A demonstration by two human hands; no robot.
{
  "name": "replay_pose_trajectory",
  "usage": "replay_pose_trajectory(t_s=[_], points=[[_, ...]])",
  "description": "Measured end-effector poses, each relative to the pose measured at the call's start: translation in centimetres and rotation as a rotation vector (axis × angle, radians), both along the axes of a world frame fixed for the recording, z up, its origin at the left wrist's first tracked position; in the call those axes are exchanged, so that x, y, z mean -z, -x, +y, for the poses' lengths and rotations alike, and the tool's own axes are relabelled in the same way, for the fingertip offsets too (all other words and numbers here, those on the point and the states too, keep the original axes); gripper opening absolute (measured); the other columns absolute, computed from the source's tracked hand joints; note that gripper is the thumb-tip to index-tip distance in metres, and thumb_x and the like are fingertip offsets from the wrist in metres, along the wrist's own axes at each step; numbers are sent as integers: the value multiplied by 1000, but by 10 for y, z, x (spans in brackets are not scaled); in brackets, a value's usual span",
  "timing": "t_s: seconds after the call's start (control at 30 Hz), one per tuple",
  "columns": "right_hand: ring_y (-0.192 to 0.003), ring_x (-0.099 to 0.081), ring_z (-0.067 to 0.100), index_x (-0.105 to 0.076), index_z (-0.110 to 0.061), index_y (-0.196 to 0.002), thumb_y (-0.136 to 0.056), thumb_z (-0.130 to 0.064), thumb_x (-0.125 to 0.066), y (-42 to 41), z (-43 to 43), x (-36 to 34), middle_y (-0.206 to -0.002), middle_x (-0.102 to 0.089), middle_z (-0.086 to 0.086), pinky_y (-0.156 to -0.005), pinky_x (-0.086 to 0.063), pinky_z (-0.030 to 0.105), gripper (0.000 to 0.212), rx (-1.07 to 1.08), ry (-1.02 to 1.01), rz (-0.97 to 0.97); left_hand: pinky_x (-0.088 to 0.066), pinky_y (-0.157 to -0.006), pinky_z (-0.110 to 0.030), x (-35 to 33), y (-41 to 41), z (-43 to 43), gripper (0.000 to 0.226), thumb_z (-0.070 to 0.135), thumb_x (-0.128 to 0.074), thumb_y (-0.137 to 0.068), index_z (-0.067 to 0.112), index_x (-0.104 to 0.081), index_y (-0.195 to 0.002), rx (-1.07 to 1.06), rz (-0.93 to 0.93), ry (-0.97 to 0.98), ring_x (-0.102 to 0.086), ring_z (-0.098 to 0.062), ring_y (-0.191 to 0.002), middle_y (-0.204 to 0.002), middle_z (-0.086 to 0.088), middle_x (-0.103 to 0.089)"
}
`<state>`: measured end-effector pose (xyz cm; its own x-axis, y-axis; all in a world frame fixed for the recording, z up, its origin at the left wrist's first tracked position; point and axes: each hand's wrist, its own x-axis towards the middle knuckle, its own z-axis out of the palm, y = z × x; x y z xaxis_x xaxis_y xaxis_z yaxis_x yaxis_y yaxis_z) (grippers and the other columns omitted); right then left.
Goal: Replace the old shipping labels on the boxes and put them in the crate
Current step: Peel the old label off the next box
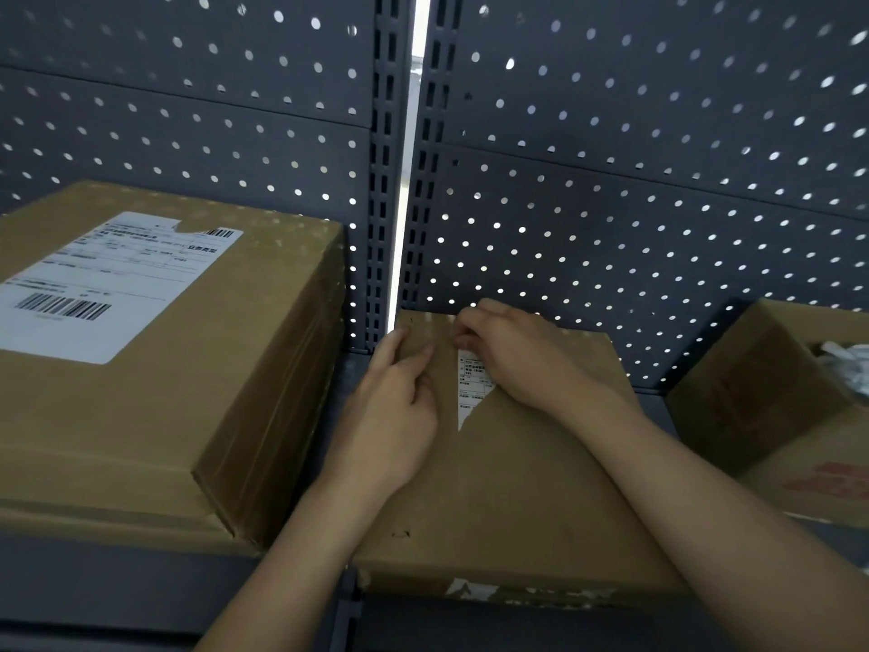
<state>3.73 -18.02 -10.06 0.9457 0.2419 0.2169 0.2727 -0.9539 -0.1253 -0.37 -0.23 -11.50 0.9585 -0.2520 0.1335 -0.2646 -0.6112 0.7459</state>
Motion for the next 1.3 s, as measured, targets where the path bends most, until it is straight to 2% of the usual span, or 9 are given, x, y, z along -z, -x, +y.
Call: replay_pose_trajectory(t_s=[0.13,0.33,0.5,0.57,0.7,0.9,1.03,1.13,1.3], points=[[-82,-56,23,-46,-26,-90,-101,-31,-44,4,-4,-2,-90,-40,-12,-62,-36,33,12,-14,14,25,-11,-95,-6,1,-1,-1,48,16,-38,-100,27,-41,-146,-3,2,-3,-21,-4,-139,-158,17,-15],[-89,-50,9,-52,-25,-100,-100,-29,-46,15,-11,-8,-100,-49,-9,-82,-46,39,8,-41,-193,79,-12,-96,-8,0,-1,-1,47,18,-38,-100,28,-41,-146,-9,2,-5,-21,-4,-139,-158,19,-15],[-85,-49,-10,-47,-39,-138,-95,-39,-57,16,-19,-7,-96,-45,-22,-82,-47,31,44,-48,-257,121,-12,-99,-10,0,-1,0,46,19,-38,-101,27,-42,-146,2,-4,6,-23,-6,-140,-157,19,-17],[-85,-50,-3,-60,-35,-128,-94,-37,-60,13,-20,-5,-96,-47,-17,-80,-47,29,34,-60,-256,102,-12,-98,-11,0,0,0,46,19,-38,-101,28,-41,-146,-1,-2,3,-23,-6,-140,-157,19,-16],[-83,-49,-5,-74,-22,-103,-92,-20,-65,10,-15,0,-92,-50,-14,-74,-38,11,14,-75,-323,25,-13,-99,-12,-1,1,0,46,19,-38,-101,28,-41,-146,-3,-4,-1,-22,-6,-140,-157,19,-16],[-85,-50,8,-58,-21,-91,-97,-17,-52,21,-14,-3,-97,-51,-11,-76,-44,31,10,-60,-313,29,-10,-99,-9,-2,0,0,46,18,-38,-101,27,-42,-145,-6,-12,-1,-21,-5,-141,-157,18,-18],[-82,-47,5,-52,-24,-88,-99,-17,-49,26,-14,-8,-93,-51,-11,-72,-38,26,13,-65,-297,41,-9,-97,-7,-2,0,0,46,17,-38,-101,27,-43,-145,-4,-14,-6,-21,-5,-141,-158,16,-18],[-84,-48,0,-52,-25,-89,-100,-18,-47,29,-16,-10,-93,-52,-14,-74,-37,14,14,-60,-303,66,-10,-98,-9,-2,1,0,46,18,-38,-101,27,-42,-145,-4,-7,-4,-20,-5,-142,-158,16,-18],[-85,-49,3,-53,-22,-89,-101,-16,-47,35,-15,-10,-91,-52,-13,-74,-34,13,15,-54,-320,40,-10,-100,-13,-2,1,-1,45,20,-37,-102,30,-41,-146,3,14,-3,-20,-7,-143,-158,17,-16]])
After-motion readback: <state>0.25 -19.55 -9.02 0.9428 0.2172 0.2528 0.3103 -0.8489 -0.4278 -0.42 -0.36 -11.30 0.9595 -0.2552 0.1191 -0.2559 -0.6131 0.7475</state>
